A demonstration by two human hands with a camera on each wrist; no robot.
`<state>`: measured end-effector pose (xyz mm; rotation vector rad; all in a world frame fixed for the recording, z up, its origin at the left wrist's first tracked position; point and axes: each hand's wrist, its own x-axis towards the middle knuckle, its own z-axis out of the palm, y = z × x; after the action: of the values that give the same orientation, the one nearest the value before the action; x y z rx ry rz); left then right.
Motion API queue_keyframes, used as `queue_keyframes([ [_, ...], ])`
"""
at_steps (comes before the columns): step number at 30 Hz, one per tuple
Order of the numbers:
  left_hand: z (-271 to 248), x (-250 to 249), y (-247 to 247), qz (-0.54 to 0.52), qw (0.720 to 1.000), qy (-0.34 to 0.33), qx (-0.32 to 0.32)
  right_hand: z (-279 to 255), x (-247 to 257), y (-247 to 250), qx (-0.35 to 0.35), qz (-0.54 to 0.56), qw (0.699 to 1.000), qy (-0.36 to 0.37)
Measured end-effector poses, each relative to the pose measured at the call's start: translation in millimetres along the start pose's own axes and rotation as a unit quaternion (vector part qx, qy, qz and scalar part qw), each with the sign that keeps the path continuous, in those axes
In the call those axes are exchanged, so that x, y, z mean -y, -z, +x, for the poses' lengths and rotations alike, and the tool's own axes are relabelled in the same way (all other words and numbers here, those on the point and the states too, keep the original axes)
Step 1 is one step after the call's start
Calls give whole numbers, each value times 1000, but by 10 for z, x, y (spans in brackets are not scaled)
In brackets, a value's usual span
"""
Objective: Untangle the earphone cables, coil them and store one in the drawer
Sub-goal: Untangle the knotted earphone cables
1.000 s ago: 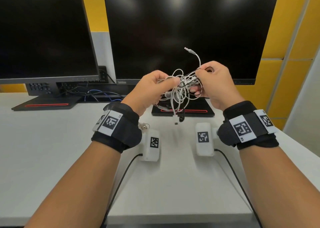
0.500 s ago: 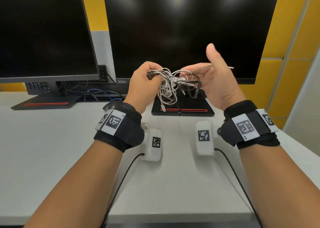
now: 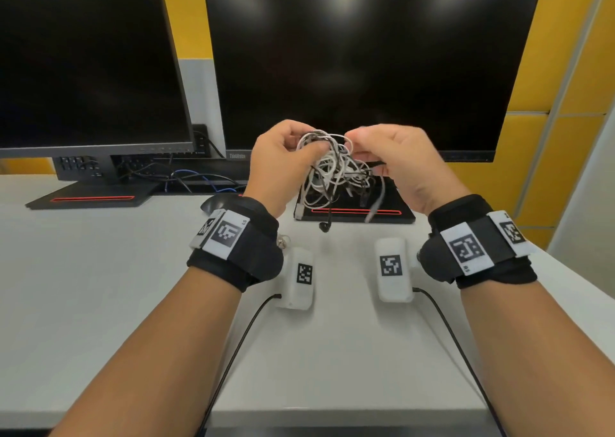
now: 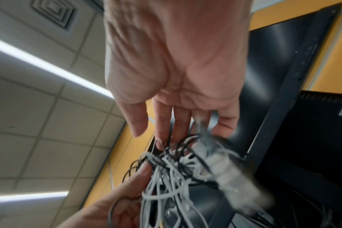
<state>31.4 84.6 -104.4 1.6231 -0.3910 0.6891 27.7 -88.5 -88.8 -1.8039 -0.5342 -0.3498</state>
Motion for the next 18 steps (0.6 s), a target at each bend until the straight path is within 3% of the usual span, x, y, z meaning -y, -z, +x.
queue_keyframes([
  [4, -15, -11, -26, -11, 1000, -7, -7, 14, -96, -23, 44, -64, 997, 10],
  [9, -26, -47, 0, -9, 999, 10, 37, 25, -90, -12, -27, -35, 999, 21],
  [14, 21, -117, -85, -59, 977, 169, 114, 68, -115, -8, -84, 0, 996, 33],
  [18, -34, -92, -51, 16, 976, 98, 196, 93, -131, -6, -100, 34, 994, 33],
])
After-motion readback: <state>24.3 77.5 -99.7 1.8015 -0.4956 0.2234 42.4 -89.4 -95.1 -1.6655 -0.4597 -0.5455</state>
